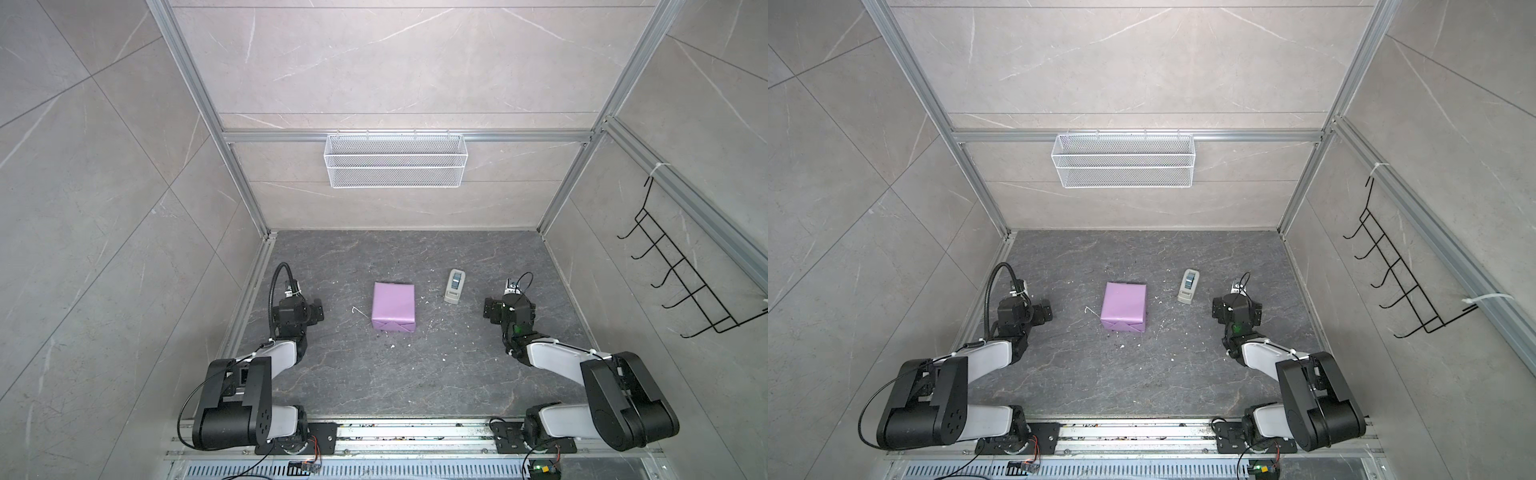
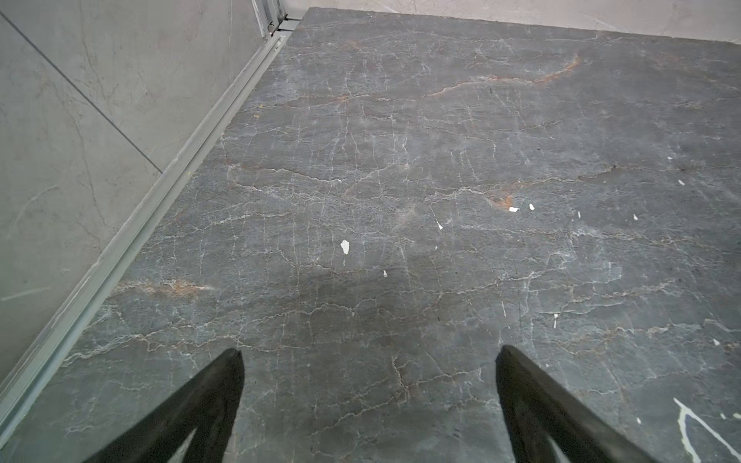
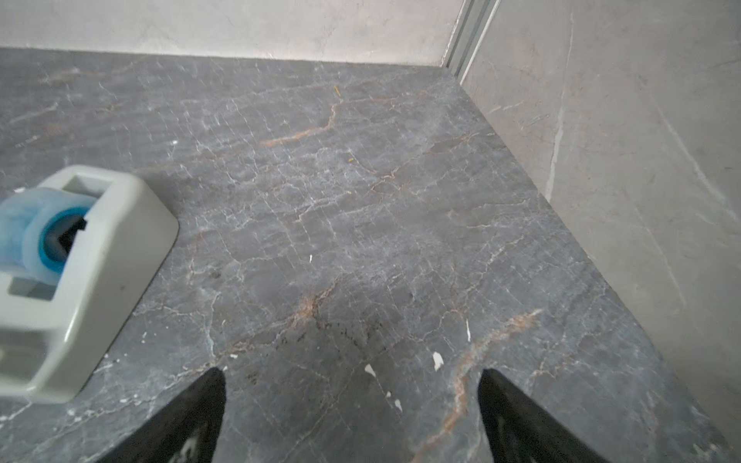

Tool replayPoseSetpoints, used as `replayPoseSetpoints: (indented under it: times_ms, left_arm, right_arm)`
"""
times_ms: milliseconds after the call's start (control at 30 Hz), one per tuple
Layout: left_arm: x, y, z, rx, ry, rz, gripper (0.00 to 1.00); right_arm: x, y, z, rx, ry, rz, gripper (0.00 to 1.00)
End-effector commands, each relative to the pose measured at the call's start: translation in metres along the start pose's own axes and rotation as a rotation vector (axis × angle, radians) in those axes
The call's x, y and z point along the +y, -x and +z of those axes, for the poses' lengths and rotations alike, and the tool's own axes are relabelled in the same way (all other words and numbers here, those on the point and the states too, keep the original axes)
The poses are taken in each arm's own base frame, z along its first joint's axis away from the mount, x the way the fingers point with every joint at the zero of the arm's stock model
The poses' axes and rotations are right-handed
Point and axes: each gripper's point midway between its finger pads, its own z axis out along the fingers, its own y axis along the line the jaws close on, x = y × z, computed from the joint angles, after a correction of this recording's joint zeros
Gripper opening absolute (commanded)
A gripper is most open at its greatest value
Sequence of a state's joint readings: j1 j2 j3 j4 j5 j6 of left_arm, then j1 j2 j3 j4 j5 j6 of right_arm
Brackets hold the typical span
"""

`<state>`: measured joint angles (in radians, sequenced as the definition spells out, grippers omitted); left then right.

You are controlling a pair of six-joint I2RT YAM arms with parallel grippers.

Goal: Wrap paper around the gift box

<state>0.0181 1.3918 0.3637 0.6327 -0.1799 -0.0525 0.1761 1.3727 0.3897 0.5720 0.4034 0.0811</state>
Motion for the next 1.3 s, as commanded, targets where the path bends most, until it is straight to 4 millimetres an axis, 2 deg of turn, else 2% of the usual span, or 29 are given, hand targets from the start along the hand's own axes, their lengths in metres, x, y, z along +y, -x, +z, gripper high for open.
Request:
replayPoseSetpoints:
  times_ms: [0, 33, 67, 133, 167, 1267]
  left_arm:
    - [-0.006, 0.018, 0.006, -0.181, -0.053, 0.021, 0.99]
    - [-0.009, 0.012, 0.008, -0.14, -0.07, 0.023, 0.99]
    - [-0.009, 0.011, 0.01, -0.088, -0.065, 0.018, 0.99]
    - [-0.01, 0.018, 0.013, -0.122, -0.069, 0.024, 1.0]
    - [-0.01, 0.014, 0.013, -0.091, -0.071, 0.025, 1.0]
    - [-0.009, 0.014, 0.013, -0.096, -0.067, 0.026, 1.0]
  right_arm:
    - [0.002, 0.019, -0.002, -0.177, 0.075, 0.066, 1.0]
    - [0.004, 0.019, -0.001, -0.202, 0.106, 0.064, 1.0]
    - [0.009, 0.009, 0.002, -0.153, 0.128, 0.048, 0.99]
    - [0.013, 0.011, 0.012, -0.172, 0.132, 0.037, 1.0]
    - [0.015, 0.01, 0.014, -0.132, 0.135, 0.018, 1.0]
    - [0.016, 0.009, 0.015, -0.118, 0.131, 0.008, 1.0]
